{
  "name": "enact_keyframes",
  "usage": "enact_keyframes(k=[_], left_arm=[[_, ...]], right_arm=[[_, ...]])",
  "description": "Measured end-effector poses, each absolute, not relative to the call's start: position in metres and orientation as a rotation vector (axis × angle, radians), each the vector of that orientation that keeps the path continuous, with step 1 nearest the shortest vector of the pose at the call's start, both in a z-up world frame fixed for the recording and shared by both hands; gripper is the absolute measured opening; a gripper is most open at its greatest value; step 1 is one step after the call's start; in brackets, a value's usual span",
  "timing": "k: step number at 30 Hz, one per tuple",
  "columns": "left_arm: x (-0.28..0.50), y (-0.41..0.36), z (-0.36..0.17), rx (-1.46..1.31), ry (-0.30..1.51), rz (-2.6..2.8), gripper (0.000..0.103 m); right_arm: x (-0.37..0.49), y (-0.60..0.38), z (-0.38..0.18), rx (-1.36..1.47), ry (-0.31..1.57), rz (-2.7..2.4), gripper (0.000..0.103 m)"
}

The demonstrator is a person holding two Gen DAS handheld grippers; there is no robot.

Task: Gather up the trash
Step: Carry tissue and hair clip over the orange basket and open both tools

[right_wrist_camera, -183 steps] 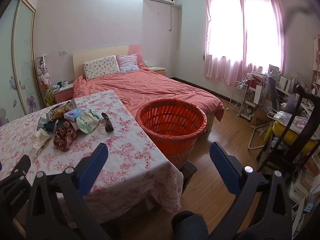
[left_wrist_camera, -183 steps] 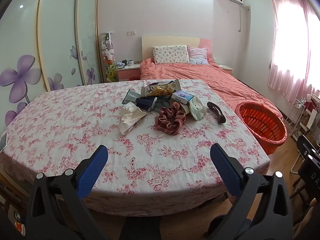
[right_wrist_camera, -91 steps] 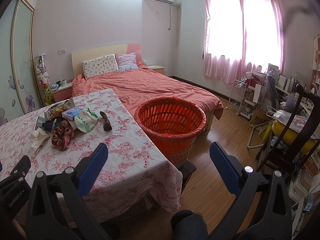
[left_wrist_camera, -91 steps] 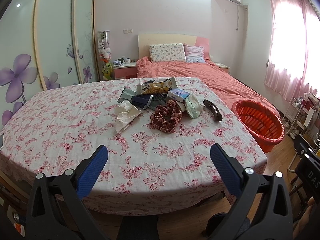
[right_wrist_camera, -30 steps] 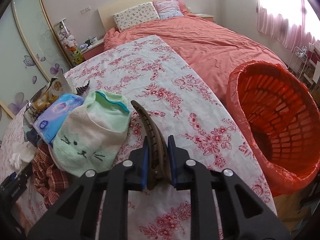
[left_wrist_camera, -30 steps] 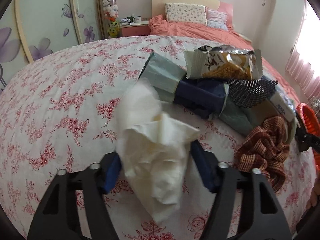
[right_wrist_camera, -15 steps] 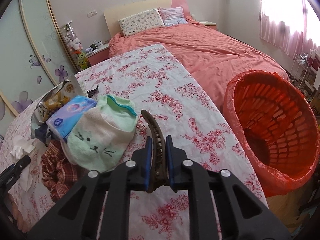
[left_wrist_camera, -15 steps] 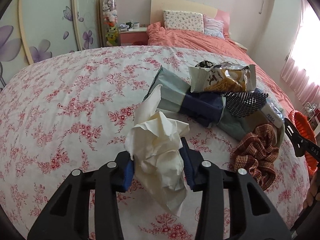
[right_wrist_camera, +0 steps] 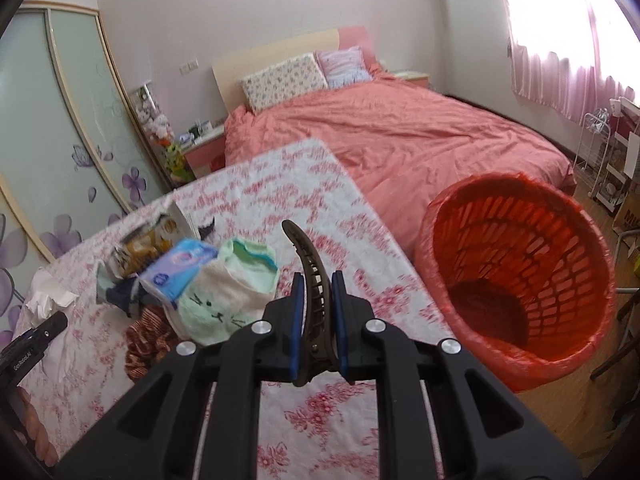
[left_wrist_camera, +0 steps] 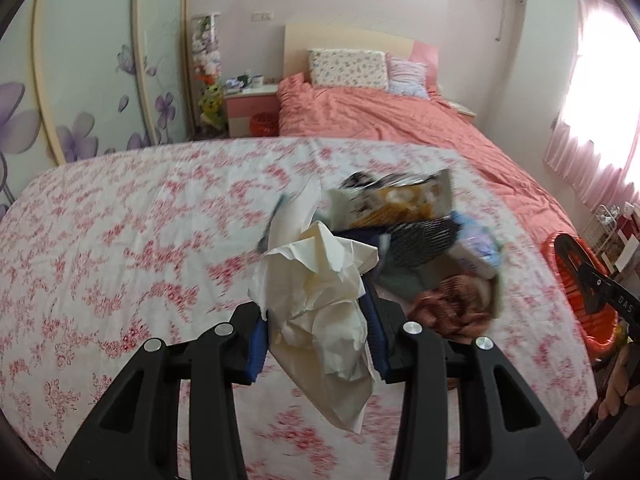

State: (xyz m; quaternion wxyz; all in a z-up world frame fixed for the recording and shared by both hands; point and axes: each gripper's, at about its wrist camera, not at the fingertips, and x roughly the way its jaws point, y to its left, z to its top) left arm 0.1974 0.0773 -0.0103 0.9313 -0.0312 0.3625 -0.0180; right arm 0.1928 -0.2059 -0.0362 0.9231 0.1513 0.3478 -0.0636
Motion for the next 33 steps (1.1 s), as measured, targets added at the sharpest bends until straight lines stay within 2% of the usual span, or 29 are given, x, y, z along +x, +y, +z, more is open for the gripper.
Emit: enact_keyframes(k=[10, 18, 33], left_arm=[[0.193, 0.006, 0.021, -0.033, 0.690, -0.209, 0.042], [0.198, -0.059, 0.027, 0.011, 0.679, -0.346, 0.042], [0.212, -0.198, 0.007, 0.090, 0.727, -0.634, 0.042]], right_arm=[[0.150, -0.246, 0.001, 0.332, 0.589, -0.194, 0.015], [0.125, -0.283, 0.016, 0.302, 0.505, -0.296, 0.015], [0.126, -0.360, -0.008, 0.394, 0.492, -0.410, 0.015]])
